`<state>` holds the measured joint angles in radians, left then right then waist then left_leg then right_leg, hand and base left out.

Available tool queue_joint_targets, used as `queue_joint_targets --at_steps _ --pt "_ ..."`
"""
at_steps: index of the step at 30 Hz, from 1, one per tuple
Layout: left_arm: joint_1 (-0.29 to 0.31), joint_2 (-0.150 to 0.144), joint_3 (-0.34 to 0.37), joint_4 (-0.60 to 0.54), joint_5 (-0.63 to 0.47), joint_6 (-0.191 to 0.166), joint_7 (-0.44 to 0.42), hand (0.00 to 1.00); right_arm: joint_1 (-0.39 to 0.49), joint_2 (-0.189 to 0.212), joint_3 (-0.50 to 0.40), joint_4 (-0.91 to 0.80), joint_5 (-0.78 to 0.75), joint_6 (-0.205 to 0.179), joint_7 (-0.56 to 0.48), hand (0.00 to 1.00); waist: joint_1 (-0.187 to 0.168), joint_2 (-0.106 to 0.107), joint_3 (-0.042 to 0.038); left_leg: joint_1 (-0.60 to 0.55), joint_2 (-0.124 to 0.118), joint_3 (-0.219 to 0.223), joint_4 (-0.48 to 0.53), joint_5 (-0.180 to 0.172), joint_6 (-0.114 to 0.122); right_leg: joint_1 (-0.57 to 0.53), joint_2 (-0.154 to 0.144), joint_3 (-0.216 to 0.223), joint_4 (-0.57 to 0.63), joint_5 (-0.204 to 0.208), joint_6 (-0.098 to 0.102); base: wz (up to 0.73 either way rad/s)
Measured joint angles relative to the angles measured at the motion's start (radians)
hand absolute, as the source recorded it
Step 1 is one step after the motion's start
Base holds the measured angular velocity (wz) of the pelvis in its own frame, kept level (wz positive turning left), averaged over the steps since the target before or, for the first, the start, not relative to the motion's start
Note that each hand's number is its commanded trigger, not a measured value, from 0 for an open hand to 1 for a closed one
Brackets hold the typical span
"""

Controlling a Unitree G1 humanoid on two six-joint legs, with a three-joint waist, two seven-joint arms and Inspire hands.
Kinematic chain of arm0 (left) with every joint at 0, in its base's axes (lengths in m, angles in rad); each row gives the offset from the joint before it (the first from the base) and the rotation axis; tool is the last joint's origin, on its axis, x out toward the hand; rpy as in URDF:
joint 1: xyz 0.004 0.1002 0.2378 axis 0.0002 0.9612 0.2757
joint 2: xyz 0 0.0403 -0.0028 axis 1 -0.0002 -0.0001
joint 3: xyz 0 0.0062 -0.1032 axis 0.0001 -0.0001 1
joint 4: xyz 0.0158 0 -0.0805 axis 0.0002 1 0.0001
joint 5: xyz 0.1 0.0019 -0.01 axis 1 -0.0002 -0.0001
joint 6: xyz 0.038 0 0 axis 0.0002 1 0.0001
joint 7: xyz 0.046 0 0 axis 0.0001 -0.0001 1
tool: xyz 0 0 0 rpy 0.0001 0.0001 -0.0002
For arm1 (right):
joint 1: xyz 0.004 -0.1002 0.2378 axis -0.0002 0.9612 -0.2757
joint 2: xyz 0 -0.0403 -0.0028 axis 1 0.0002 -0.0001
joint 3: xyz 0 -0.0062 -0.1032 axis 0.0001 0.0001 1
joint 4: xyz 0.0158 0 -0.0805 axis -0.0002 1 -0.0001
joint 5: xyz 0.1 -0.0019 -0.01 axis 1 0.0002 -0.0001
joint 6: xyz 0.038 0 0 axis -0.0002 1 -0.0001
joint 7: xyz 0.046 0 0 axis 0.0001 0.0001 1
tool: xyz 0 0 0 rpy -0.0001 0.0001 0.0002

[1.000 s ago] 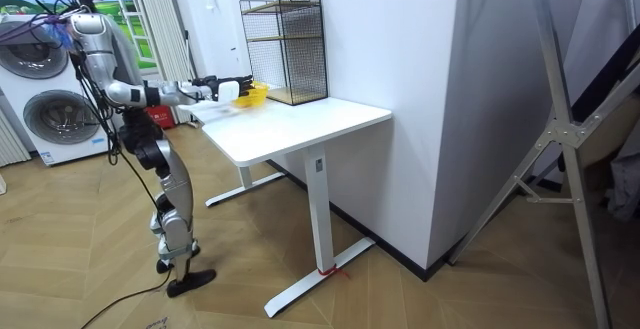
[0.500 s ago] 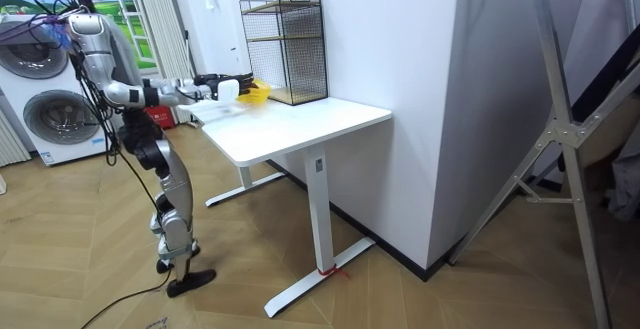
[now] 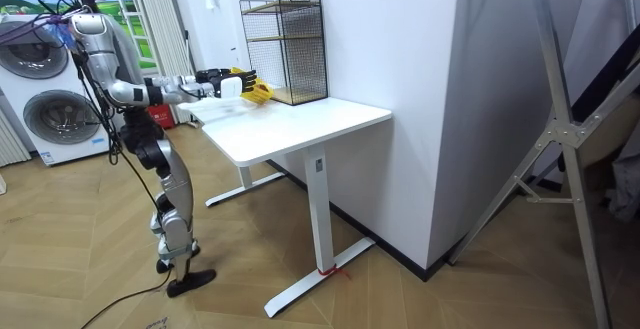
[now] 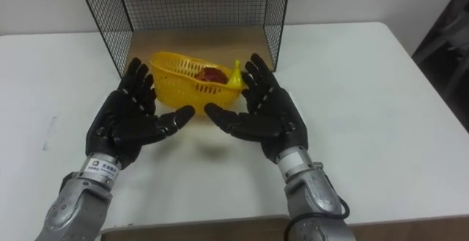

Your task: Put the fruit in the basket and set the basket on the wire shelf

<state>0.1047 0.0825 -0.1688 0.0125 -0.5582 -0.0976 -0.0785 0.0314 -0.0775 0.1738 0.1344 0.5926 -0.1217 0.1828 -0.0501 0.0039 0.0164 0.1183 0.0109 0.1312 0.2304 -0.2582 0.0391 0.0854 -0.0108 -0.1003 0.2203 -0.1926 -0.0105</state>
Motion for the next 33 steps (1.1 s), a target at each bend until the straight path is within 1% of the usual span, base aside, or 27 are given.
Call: queue_joint_targets --at_steps 7,13,15,17,20,33 --pt "0.0 0.0 -0.005 0.0 0.0 -0.02 0.0 0.0 0.0 0.0 0.0 0.0 0.0 0.0 0.0 0.0 0.0 -0.006 0.0034 0.0 0.0 0.0 0.0 0.0 0.0 0.0 0.0 0.0 0.0 0.0 0.0 0.0" --pt "0.0 0.001 -0.009 0.0 0.0 -0.037 0.0 0.0 0.0 0.0 0.0 -0.013 -0.004 0.0 0.0 0.0 0.0 -0.013 0.0027 -0.002 0.0 0.0 0.0 0.0 0.0 -0.002 0.0 0.002 0.0 0.0 0.0 0.0" --pt "0.0 0.001 -0.01 0.0 0.0 -0.039 0.0 0.0 0.0 0.0 0.0 -0.029 -0.006 0.0 -0.001 0.0 0.0 -0.014 0.0026 -0.002 -0.001 0.001 0.0 0.0 0.0 -0.002 0.0 0.003 0.0 0.0 0.0 0.0" --pt "0.0 0.001 -0.01 0.0 0.0 -0.041 0.0 0.0 0.0 0.0 0.0 -0.041 -0.006 -0.009 -0.001 0.0 0.0 -0.016 0.001 -0.002 -0.001 0.001 0.0 0.0 0.0 -0.002 0.001 0.003 0.0 0.0 0.0 0.0" --pt "0.0 0.001 -0.012 0.0 0.0 -0.041 0.0 0.0 0.0 0.0 0.0 -0.043 -0.006 -0.011 -0.001 0.0 0.0 -0.018 -0.0005 -0.002 -0.001 0.001 0.0 0.0 0.0 -0.001 0.001 0.004 0.0 0.0 0.0 0.0" --pt "0.001 0.006 -0.013 0.0 0.0 -0.041 0.0 0.0 0.0 -0.001 0.0 -0.043 -0.007 -0.011 -0.001 0.0 -0.001 -0.018 -0.0005 0.0 0.0 0.002 0.001 0.0 0.0 0.0 0.001 0.005 0.0 0.0 0.0 0.0"
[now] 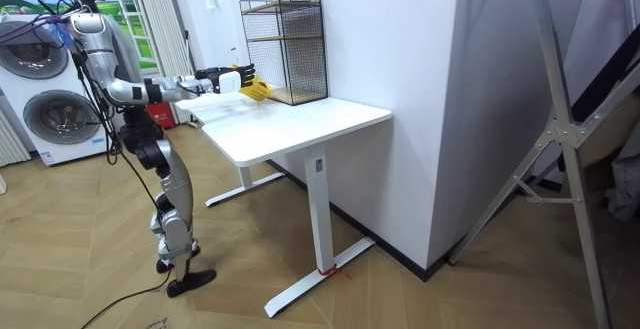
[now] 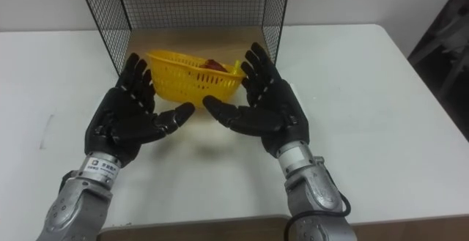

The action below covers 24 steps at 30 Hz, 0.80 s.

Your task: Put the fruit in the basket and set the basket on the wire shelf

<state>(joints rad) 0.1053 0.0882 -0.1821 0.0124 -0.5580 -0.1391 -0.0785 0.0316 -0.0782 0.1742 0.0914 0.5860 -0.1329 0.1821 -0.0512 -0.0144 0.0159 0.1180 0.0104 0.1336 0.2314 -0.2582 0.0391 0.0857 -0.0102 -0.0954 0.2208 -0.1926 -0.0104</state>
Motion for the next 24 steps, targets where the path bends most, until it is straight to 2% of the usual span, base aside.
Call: queue_joint_targets --at_steps 8,13,15,24 --pt "0.024 0.002 -0.013 0.01 0.002 0.002 0.0 0.0 0.01 -0.005 0.0 0.0 0.001 0.002 -0.006 0.0 0.004 0.008 0.0014 0.014 0.0 0.003 -0.008 0.0 0.0 0.009 0.001 0.004 -0.001 0.0 0.0 -0.01" --pt "0.03 0.004 -0.015 0.01 0.002 0.008 0.0 0.0 0.016 -0.007 -0.001 0.0 0.0 0.002 -0.009 0.0 0.006 0.036 -0.0008 0.011 0.0 0.004 -0.009 0.0 0.0 0.002 0.001 0.001 0.001 0.0 0.0 0.0" --pt "0.03 0.004 -0.015 0.01 0.002 0.008 0.0 0.0 0.018 -0.007 -0.001 0.0 0.0 0.002 -0.01 0.0 0.006 0.04 -0.0026 0.011 0.0 0.004 -0.009 0.0 0.0 0.002 0.001 0.0 0.001 0.0 0.0 0.0" --pt "0.03 0.009 -0.016 0.011 0.011 0.017 0.0 0.0 0.025 -0.01 -0.002 0.001 -0.002 0.002 -0.019 0.0 0.005 0.039 -0.0025 0.018 0.0 0.005 -0.009 0.0 0.0 0.006 0.001 0.0 0.002 0.0 0.0 0.0"
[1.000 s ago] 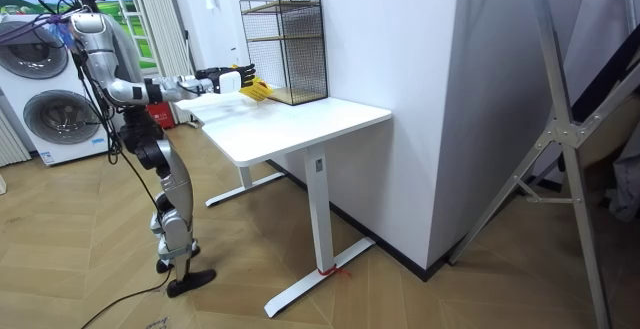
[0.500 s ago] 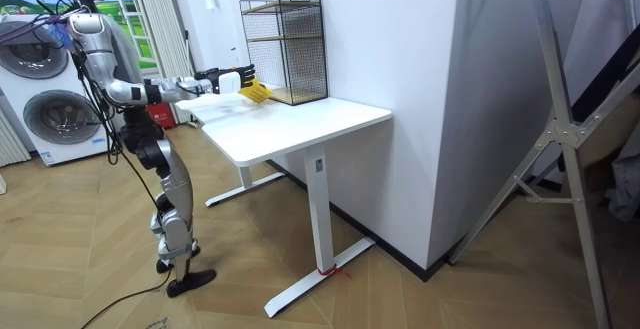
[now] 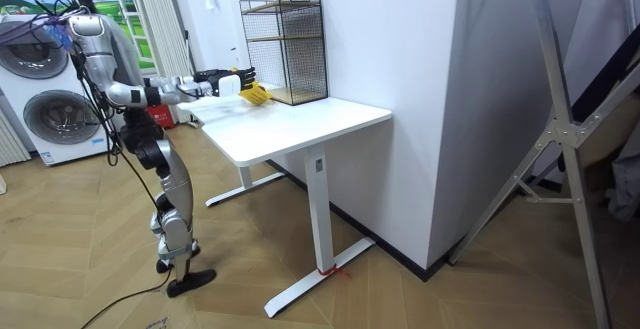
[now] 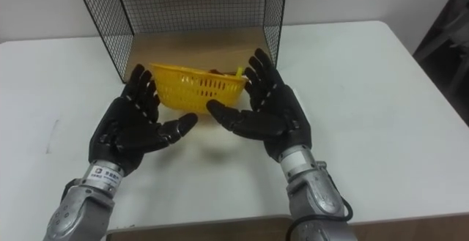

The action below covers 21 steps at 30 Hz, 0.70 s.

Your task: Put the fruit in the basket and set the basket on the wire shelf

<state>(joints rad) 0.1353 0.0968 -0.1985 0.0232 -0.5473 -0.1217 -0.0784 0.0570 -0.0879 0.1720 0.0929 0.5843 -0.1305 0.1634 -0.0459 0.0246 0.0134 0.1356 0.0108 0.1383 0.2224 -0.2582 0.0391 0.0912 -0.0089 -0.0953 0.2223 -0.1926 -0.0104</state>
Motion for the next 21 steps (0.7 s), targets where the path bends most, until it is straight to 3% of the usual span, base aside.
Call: queue_joint_targets --at_steps 11,15,18,21 --pt "0.012 0.013 -0.002 0.012 0.039 0.017 0.0 0.0 0.001 -0.024 -0.002 0.001 -0.031 0.022 0.0 0.0 0.001 -0.013 0.0005 0.009 0.0 0.002 0.0 0.0 0.0 0.012 0.0 0.0 0.0 0.0 0.0 0.0" --pt "0.015 0.018 -0.002 0.081 0.063 0.026 0.0 0.0 0.009 -0.023 0.006 0.013 -0.054 0.025 0.0 0.0 0.004 -0.02 -0.0025 0.016 0.002 0.006 -0.001 0.0 0.0 0.013 0.008 0.005 0.0 0.0 0.0 -0.01" --pt "0.017 0.021 -0.011 0.123 0.09 0.052 0.001 0.0 0.015 -0.022 0.006 0.02 -0.089 0.048 -0.004 0.0 0.007 -0.034 -0.0043 0.01 0.004 0.005 0.0 0.0 0.0 0.012 0.009 0.001 -0.001 0.002 -0.003 0.0" --pt "0.016 0.021 -0.013 0.126 0.128 0.052 0.001 0.0 0.019 -0.023 0.004 0.02 -0.124 0.059 -0.01 0.0 0.004 -0.04 -0.0067 0.008 0.004 0.003 0.0 0.0 0.0 0.013 0.009 -0.002 -0.002 0.002 -0.003 0.0"
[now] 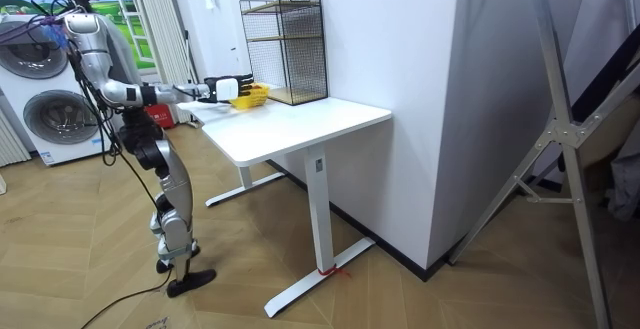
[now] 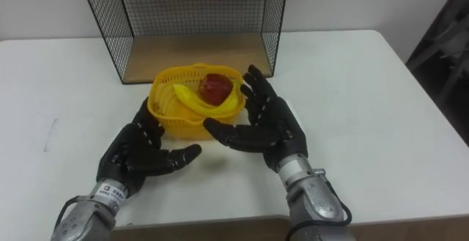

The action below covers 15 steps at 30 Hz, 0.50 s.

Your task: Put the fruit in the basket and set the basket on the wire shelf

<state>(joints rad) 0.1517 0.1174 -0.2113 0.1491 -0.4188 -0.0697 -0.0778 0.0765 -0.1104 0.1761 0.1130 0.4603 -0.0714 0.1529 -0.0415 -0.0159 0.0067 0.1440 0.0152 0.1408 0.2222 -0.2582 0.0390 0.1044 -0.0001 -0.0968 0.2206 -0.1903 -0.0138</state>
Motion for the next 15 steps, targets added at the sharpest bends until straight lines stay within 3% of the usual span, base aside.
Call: queue_joint_targets --at_steps 9,15 --pt "0.001 -0.004 0.002 0.0 0.002 0.0 0.0 0.0 0.003 0.003 -0.001 0.0 -0.009 0.007 0.0 0.0 -0.003 0.002 0.0007 -0.001 0.001 -0.002 -0.002 0.0 0.0 0.0 0.001 -0.003 0.0 0.0 0.0 0.0" --pt "0.0 -0.004 0.002 0.0 0.067 0.006 0.001 0.0 0.004 0.002 -0.001 0.003 -0.038 0.007 -0.02 0.0 -0.005 0.013 0.003 0.008 0.001 -0.003 -0.006 0.0 0.0 0.009 0.001 -0.001 -0.003 0.0 0.0 0.0"
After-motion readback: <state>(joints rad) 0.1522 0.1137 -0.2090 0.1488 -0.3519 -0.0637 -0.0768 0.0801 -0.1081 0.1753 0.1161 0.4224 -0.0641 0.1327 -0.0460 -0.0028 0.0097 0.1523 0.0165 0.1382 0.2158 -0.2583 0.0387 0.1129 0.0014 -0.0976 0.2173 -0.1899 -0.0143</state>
